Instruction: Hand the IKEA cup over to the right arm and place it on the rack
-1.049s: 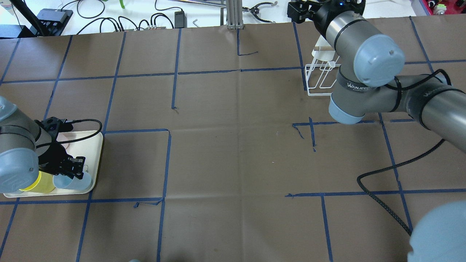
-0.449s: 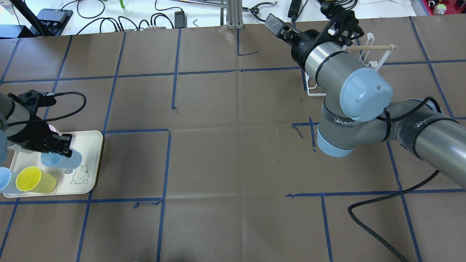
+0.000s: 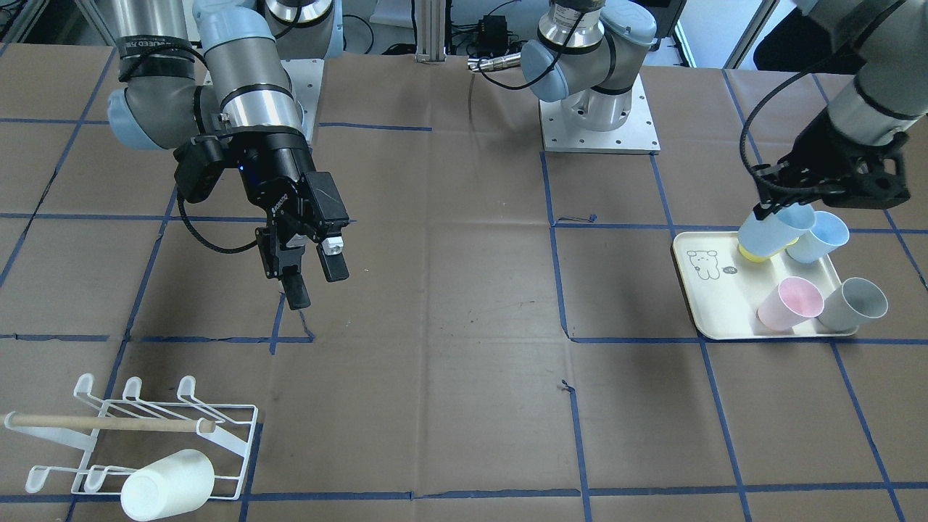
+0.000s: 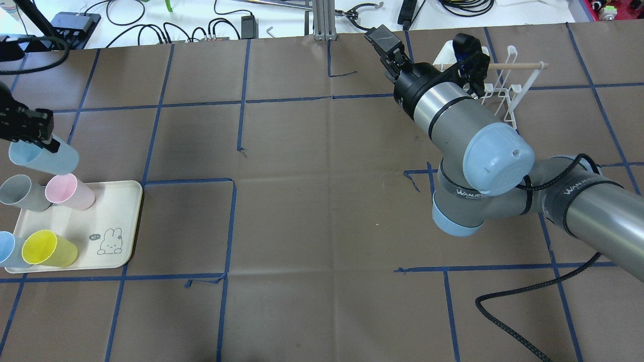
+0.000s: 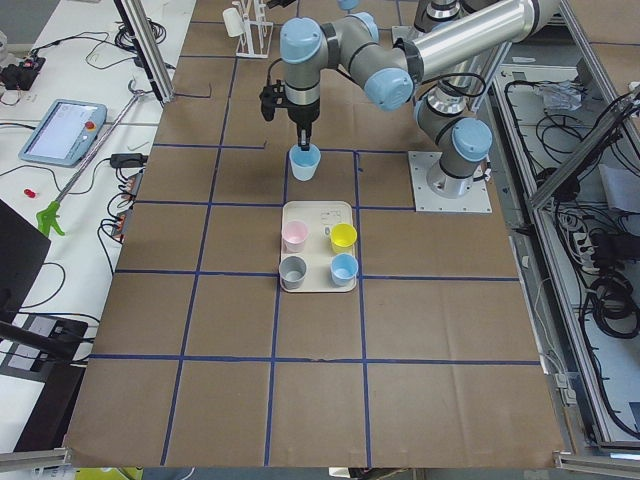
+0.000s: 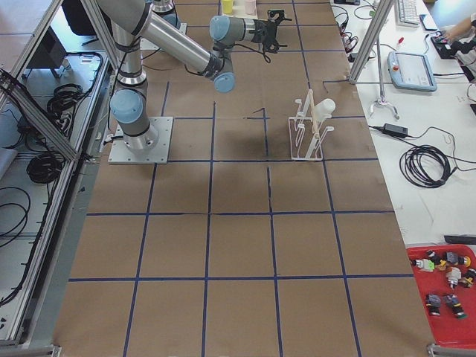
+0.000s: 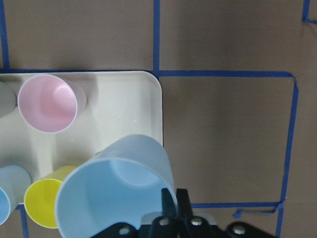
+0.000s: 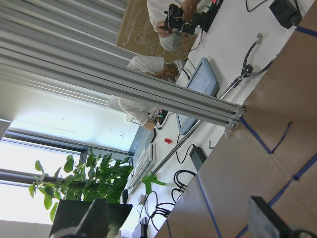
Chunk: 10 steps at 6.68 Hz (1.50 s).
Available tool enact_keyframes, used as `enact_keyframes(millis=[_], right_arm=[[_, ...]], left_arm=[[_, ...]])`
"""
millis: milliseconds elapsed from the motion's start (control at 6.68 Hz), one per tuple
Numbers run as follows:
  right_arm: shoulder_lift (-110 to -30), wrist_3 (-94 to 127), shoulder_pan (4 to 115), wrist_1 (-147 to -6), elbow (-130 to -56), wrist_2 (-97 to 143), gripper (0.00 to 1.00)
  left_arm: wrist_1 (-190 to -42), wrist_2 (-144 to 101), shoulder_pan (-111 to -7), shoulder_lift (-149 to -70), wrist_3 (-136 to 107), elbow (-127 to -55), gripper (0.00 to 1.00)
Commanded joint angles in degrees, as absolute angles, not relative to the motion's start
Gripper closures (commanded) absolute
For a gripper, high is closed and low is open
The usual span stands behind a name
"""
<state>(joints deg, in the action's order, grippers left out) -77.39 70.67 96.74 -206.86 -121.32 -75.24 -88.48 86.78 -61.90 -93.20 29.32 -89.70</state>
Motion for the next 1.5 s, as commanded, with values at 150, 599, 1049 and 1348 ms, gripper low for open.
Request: enact_keyframes(millis=[150,599,1049,1348], right_arm=[[-77.5,88.3,97.7,-210.7,-121.4,-75.5,0.00],[-76.8,88.3,97.8,-210.4,-121.5,-76.2,0.00],[-77.0,88.3,97.8,-210.2,-121.6,-76.1,0.00],[-77.1,88.3,97.9,-210.1,-121.6,-76.2,0.00]], left_arm=[[-83.1,66.3,-62.4,-97.8,32.1,-82.8,1.00],[-62.0,47.8,-68.7,-99.2,32.8,-87.3,1.00],[-42.6,29.9,-71.5,-97.9,33.0,-100.2,1.00],[-24.4,24.2,-74.1,-99.1,33.1,-109.8,1.00]])
